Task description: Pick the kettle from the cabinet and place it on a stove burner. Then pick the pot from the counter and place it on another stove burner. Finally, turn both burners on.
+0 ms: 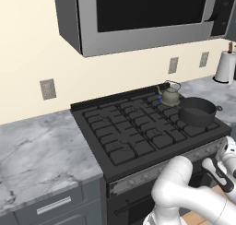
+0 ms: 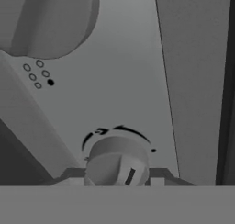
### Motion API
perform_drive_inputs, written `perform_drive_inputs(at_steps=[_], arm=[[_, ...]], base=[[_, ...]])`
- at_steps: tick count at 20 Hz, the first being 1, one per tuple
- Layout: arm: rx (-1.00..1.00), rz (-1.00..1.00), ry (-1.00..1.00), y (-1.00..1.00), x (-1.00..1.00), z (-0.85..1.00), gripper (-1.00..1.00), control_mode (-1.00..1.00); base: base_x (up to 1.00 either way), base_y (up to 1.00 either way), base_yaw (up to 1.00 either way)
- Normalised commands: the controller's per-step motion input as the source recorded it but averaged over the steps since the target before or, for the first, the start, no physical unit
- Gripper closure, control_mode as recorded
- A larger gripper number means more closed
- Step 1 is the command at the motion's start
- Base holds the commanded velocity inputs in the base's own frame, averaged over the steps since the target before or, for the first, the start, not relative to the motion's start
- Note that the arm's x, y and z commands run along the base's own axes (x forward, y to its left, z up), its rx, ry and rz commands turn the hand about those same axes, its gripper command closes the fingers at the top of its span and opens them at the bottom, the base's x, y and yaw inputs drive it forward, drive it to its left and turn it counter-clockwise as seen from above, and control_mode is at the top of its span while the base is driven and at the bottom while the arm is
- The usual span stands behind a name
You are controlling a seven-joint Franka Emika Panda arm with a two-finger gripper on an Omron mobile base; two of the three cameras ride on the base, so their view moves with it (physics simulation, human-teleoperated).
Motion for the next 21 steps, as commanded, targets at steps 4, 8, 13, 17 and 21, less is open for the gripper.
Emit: perform_drive_inputs(at_steps=[4, 8, 13, 17, 21], arm=[[0.0, 0.0, 0.0, 0.0, -0.06, 0.0, -1.0, -1.0], [0.0, 0.0, 0.0, 0.0, -0.18, 0.01, -1.0, -1.0], [0.0, 0.0, 0.0, -0.02, -0.29, 0.03, -1.0, -1.0], [0.0, 0.0, -0.04, -0.06, -0.4, 0.13, -1.0, -1.0], [0.0, 0.0, -0.04, -0.07, -0.39, 0.2, -1.0, -1.0]], base=[[0.0, 0.0, 0.0], [0.0, 0.0, 0.0], [0.0, 0.0, 0.0], [0.0, 0.0, 0.0], [0.0, 0.0, 0.0]])
